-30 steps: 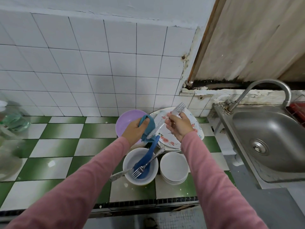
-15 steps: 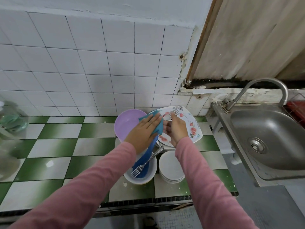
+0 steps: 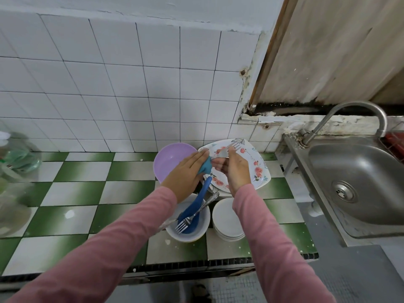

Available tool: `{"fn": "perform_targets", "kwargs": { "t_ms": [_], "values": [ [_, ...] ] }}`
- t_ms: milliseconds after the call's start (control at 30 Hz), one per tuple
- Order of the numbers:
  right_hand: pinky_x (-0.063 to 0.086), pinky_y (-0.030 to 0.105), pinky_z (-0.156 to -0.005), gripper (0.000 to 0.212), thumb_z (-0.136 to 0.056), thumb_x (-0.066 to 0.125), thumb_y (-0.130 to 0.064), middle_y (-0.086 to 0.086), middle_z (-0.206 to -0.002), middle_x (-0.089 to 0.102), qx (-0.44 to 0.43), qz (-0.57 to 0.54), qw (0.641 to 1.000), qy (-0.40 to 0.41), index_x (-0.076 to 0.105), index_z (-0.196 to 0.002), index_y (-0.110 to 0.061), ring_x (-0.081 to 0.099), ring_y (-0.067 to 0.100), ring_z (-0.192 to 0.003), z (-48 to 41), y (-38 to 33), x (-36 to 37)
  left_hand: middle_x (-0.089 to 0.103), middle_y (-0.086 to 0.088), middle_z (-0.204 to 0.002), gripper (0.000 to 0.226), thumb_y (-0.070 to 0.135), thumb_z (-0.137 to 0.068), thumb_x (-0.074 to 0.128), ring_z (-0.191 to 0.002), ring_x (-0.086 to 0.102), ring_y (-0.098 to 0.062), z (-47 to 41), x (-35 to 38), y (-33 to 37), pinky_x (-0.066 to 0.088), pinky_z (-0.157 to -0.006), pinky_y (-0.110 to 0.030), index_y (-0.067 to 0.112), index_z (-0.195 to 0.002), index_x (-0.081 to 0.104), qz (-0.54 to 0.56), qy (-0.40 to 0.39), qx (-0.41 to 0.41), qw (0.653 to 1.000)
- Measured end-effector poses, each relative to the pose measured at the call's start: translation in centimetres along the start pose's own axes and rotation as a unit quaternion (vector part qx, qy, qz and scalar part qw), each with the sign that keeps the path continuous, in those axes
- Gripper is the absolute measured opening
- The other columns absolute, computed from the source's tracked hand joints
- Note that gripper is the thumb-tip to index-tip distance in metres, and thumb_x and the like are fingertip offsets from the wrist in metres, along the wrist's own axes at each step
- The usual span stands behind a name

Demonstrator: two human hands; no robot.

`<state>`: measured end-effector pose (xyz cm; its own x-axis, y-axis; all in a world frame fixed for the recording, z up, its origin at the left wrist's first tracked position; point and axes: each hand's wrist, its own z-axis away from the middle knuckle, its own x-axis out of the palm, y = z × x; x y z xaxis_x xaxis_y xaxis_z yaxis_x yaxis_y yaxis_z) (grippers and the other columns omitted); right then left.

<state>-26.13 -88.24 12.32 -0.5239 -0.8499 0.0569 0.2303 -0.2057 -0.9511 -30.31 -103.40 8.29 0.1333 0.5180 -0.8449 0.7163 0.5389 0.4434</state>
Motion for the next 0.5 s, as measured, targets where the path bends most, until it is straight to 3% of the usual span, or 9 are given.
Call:
{"fn": "perform_targets", "kwargs": {
  "t_ms": [133, 267, 400, 500],
  "values": [
    [0.056, 0.046, -0.094, 0.035, -0.105, 0.042, -0.032, 0.017, -0.097, 0.073, -0.002, 0.037, 0.999, -0.003, 0.069, -0.093, -0.013, 0.071, 0.032, -0.098, 0.3, 0.0, 1.3, 0.028, -0.009, -0.158, 0.059, 0.007, -0.098, 0.052, -0.147, 0.025, -0.025, -1.5, 0.4, 0.9, 0.013, -0.12, -0.029, 0.007, -0.152, 0.026, -0.004, 0.026, 0.005, 1.0],
    [0.059, 0.039, -0.084, 0.037, -0.107, 0.04, -0.032, 0.012, -0.083, 0.076, -0.005, 0.024, 1.0, -0.005, 0.067, -0.093, -0.01, 0.073, 0.028, -0.083, -0.3, -0.7, 0.1, 0.039, -0.017, -0.152, 0.063, 0.001, -0.09, 0.061, -0.14, 0.039, -0.033, -1.4, -0.8, 0.5, 0.024, -0.116, -0.043, 0.001, -0.147, 0.034, -0.085, 0.011, 0.093, 0.992],
    [0.054, 0.02, -0.057, 0.038, -0.109, 0.035, -0.028, 0.007, -0.07, 0.075, 0.004, -0.022, 1.0, -0.005, 0.064, -0.101, -0.005, 0.074, 0.018, -0.067, -0.6, -1.3, -1.0, 0.05, -0.022, -0.143, 0.055, 0.005, -0.087, 0.062, -0.129, 0.052, -0.036, -0.2, -0.9, -0.7, 0.037, -0.107, -0.048, -0.006, -0.139, 0.046, -0.121, 0.029, 0.159, 0.979],
    [0.055, 0.021, -0.057, 0.037, -0.108, 0.037, -0.029, 0.006, -0.063, 0.072, 0.004, -0.049, 0.999, 0.013, 0.062, -0.091, -0.008, 0.073, 0.018, -0.064, -0.8, -1.4, -1.4, 0.055, -0.022, -0.137, 0.069, -0.002, -0.074, 0.078, -0.122, 0.058, -0.036, 0.9, -0.4, -1.8, 0.039, -0.102, -0.052, -0.007, -0.136, 0.048, -0.14, 0.03, 0.149, 0.978]
  ]
}}
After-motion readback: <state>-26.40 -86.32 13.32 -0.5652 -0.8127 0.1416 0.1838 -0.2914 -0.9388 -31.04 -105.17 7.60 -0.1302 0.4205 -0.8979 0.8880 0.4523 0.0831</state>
